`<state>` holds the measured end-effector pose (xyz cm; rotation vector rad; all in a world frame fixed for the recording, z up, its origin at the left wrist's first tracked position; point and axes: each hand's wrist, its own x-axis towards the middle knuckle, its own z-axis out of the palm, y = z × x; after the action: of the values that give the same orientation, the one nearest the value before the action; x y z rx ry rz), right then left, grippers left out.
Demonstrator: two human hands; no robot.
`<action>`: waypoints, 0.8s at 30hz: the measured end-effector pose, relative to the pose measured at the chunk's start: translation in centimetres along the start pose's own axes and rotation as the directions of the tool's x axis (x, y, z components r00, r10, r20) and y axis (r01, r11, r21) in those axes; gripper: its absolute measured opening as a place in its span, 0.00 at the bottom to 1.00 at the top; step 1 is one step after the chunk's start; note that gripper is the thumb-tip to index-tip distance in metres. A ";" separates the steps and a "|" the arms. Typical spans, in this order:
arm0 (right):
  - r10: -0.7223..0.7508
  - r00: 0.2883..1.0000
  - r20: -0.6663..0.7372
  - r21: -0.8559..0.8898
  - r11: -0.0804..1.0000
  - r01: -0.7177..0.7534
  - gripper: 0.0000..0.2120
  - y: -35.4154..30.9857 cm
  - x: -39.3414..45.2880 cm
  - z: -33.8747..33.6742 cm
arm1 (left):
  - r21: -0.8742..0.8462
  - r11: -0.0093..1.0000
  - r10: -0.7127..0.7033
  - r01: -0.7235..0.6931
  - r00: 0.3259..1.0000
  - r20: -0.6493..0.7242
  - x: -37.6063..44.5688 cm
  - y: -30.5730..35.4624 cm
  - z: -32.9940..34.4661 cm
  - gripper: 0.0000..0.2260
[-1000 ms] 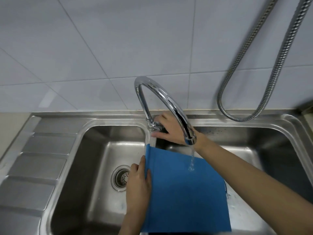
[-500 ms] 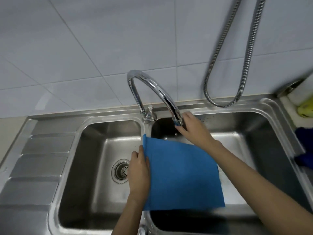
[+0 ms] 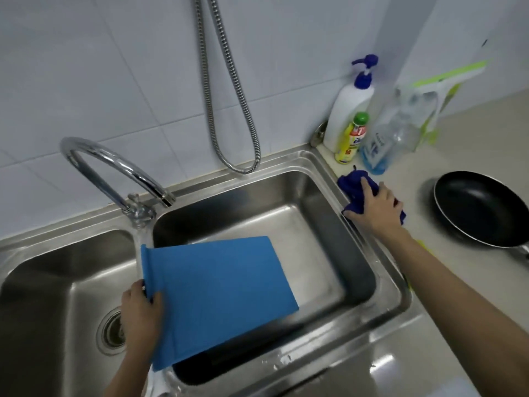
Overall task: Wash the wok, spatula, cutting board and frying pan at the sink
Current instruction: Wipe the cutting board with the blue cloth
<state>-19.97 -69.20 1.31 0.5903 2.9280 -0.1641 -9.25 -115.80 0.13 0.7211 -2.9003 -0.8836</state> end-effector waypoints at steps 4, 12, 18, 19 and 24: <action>-0.004 1.000 -0.005 -0.037 0.999 0.004 0.41 0.0 1.0 1.1 | -0.009 1.000 -0.005 0.005 1.000 0.004 0.2 -0.2 0.9 0.12; -0.176 0.972 -0.153 0.587 0.775 0.233 0.28 -9.0 -7.0 1.7 | -0.085 0.994 0.062 -0.062 0.998 -0.008 -0.6 -0.4 0.0 0.11; -0.449 0.890 0.083 0.874 0.461 0.151 0.23 -22.5 -24.0 9.1 | -0.123 0.992 0.028 -0.031 0.999 -0.027 -0.3 -0.7 0.4 0.10; -0.478 0.873 0.096 0.875 0.459 0.155 0.23 -23.9 -25.9 9.9 | -0.136 0.990 0.033 -0.036 0.999 -0.027 -0.2 -0.8 0.4 0.11; -0.455 0.887 -0.084 0.794 0.507 0.335 0.25 -26.0 -28.7 13.3 | -0.131 0.991 0.021 -0.026 0.999 -0.040 0.0 -1.2 0.8 0.15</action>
<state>-2.36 -105.60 -4.91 -0.0712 2.6497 -1.5642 -8.85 -116.30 -1.16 0.6843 -2.7793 -1.0352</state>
